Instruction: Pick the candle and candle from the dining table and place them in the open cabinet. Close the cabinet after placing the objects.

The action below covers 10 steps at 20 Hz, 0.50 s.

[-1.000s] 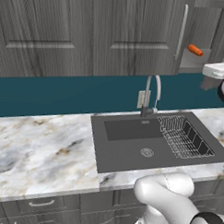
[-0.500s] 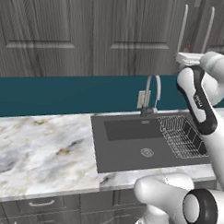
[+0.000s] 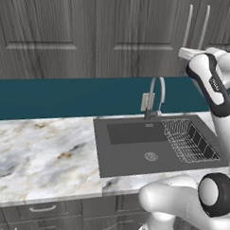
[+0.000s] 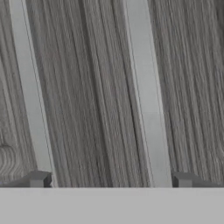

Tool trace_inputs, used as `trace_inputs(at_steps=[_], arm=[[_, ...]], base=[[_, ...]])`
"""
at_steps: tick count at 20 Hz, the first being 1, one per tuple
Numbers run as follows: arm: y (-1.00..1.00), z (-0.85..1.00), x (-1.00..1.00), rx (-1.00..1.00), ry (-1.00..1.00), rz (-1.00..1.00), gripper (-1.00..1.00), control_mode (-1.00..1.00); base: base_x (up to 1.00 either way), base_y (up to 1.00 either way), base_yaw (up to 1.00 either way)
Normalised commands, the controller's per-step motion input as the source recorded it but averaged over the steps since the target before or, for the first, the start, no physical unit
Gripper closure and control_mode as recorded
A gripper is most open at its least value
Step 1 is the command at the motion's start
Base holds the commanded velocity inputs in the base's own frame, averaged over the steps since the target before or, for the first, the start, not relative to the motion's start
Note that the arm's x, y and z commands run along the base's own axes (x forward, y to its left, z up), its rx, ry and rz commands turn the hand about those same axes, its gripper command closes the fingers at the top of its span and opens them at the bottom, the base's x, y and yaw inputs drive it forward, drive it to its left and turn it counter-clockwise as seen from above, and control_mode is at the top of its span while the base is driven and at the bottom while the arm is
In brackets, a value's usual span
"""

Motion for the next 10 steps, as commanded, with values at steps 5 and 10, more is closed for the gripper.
trace_inputs(at_steps=[5, 10], arm=[[0.01, 0.13, 0.58, 0.02, 0.00, 0.09, -1.00, -1.00], [0.03, 0.00, 0.18, 0.00, 0.03, 0.00, -1.00, -1.00]], base=[[0.00, 0.00, 0.00], [0.00, 0.00, 0.00]])
